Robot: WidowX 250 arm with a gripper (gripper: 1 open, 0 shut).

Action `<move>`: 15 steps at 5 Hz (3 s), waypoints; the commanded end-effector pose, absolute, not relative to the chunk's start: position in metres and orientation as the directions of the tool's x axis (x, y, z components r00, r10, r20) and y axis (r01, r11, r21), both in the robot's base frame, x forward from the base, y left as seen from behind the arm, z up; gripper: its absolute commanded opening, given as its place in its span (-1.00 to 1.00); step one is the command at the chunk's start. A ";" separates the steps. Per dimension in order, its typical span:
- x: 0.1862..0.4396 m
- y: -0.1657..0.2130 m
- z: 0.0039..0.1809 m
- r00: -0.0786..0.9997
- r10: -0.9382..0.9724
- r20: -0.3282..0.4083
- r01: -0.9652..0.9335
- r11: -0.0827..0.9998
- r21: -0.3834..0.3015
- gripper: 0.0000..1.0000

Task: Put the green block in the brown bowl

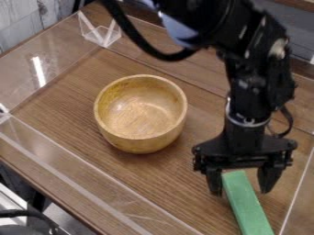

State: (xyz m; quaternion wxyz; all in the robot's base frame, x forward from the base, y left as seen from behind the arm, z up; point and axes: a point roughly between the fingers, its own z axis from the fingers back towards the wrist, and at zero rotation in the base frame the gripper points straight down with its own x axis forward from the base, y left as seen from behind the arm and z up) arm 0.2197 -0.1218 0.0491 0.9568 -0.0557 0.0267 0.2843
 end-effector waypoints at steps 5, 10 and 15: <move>0.223 -0.135 0.032 0.810 0.580 -0.079 -0.586 0.798 -0.142 1.00; 0.216 -0.135 0.049 0.813 0.572 -0.109 -0.582 0.803 -0.126 -1.00; 0.215 -0.137 0.053 0.823 0.556 -0.118 -0.568 0.810 -0.146 1.00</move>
